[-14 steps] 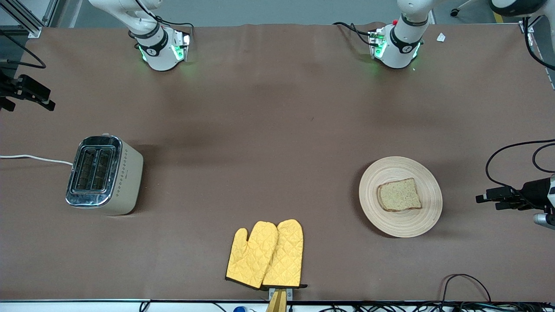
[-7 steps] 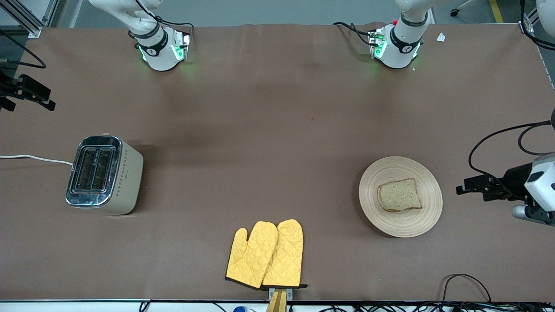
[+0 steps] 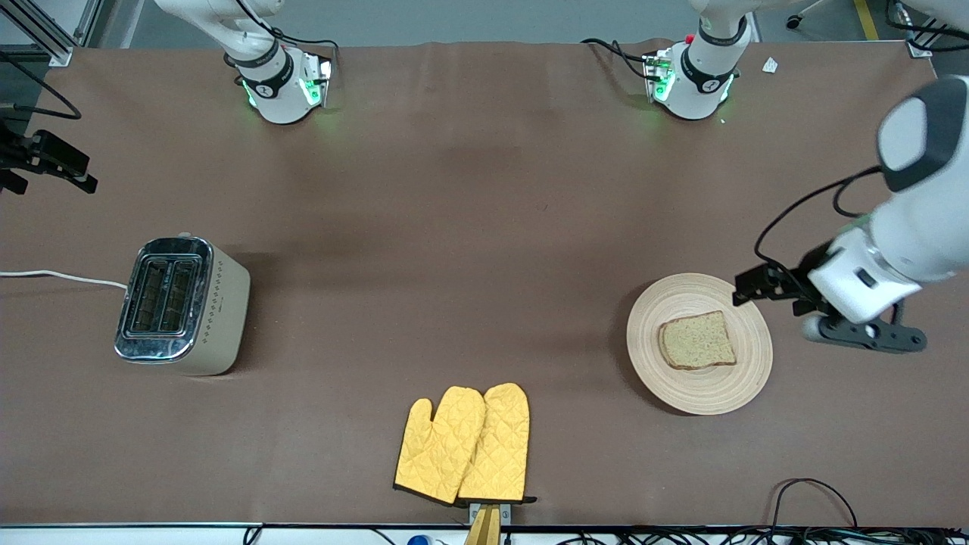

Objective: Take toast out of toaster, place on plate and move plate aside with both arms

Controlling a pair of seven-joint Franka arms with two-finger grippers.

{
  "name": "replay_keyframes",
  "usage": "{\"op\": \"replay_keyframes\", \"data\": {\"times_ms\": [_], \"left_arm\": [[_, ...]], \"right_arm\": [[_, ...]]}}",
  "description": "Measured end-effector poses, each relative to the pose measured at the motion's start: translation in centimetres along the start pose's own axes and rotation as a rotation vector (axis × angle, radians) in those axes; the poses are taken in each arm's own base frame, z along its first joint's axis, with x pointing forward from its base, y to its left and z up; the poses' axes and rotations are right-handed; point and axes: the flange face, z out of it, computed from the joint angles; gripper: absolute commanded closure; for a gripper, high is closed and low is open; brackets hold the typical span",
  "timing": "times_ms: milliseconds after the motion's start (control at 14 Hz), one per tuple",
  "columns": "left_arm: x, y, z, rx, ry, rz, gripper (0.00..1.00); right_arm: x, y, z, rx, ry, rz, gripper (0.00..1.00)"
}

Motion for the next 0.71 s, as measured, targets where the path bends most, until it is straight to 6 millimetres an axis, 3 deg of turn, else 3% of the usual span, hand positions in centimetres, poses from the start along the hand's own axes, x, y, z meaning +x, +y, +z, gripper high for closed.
{"op": "replay_keyframes", "data": {"times_ms": [143, 286, 500, 714], "left_arm": [[-1.8, 2.9, -2.3, 0.097, -0.011, 0.045, 0.0], [-4.0, 3.9, -4.6, 0.14, -0.004, 0.058, 0.0], [-7.9, 2.1, -6.7, 0.179, -0.007, 0.018, 0.0], [-11.6, 0.4, -7.0, 0.147, -0.032, -0.03, 0.0]], "right_arm": [[0.0, 0.0, 0.0, 0.0, 0.0, 0.0, 0.0], [0.0, 0.0, 0.0, 0.0, 0.0, 0.0, 0.0], [0.0, 0.0, 0.0, 0.0, 0.0, -0.001, 0.0], [0.0, -0.1, 0.0, 0.0, 0.0, -0.001, 0.0]]}}
